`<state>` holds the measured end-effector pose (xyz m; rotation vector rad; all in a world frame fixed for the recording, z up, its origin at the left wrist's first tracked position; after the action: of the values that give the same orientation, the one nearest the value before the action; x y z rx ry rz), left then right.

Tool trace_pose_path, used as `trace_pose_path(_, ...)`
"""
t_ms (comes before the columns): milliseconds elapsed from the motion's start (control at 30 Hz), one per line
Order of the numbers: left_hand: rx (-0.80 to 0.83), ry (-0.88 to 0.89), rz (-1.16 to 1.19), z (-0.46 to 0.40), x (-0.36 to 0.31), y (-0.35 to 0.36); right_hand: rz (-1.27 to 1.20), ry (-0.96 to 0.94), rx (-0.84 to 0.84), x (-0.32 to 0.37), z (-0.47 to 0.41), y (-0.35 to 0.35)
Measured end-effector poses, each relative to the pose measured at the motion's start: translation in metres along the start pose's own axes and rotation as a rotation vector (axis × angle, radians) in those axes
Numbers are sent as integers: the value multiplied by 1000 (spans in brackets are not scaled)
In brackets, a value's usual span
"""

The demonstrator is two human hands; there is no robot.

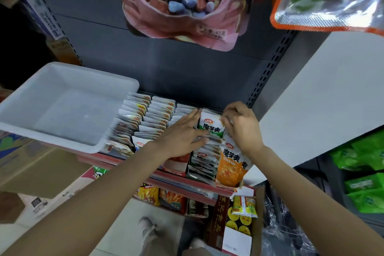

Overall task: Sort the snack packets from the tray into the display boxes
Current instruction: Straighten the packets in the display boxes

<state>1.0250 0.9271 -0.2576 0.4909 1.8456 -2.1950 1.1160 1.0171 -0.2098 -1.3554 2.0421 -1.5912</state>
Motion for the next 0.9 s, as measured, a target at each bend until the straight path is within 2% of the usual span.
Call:
trace_pose_path(133,-28,18,-11,0,0,2,-36,44,278,-7,16,28)
trace_pose_path(167,-31,19,-10,0,0,3,-72,79,304,-11,18,30)
trace_pose_path(333,-38,10,-9,0,2,6,-178,122,261,-13,16,21)
trace_pose_path(533,-27,0,1,0,0,4,50,112,270,-11,16,24)
trace_pose_path(667,-27,-10,6,0,1,5,50,114,293,-4,15,23)
trace_pose_path(767,-29,-8,9,0,1,5,155,96,344,-3,15,28)
trace_pose_path(900,-27,-11,2,1,0,4,155,48,210,4,14,15)
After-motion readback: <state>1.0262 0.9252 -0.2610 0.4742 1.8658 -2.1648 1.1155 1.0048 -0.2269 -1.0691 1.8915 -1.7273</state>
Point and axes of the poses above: each hand's wrist, its own z-axis away from the middle knuckle, its own y-axis out of the palm, x = y × z, the point moved 9 cm from there along -z, towards the middle knuckle, and after that the axes turned 7 degrees about y, right-handed, at the moved point
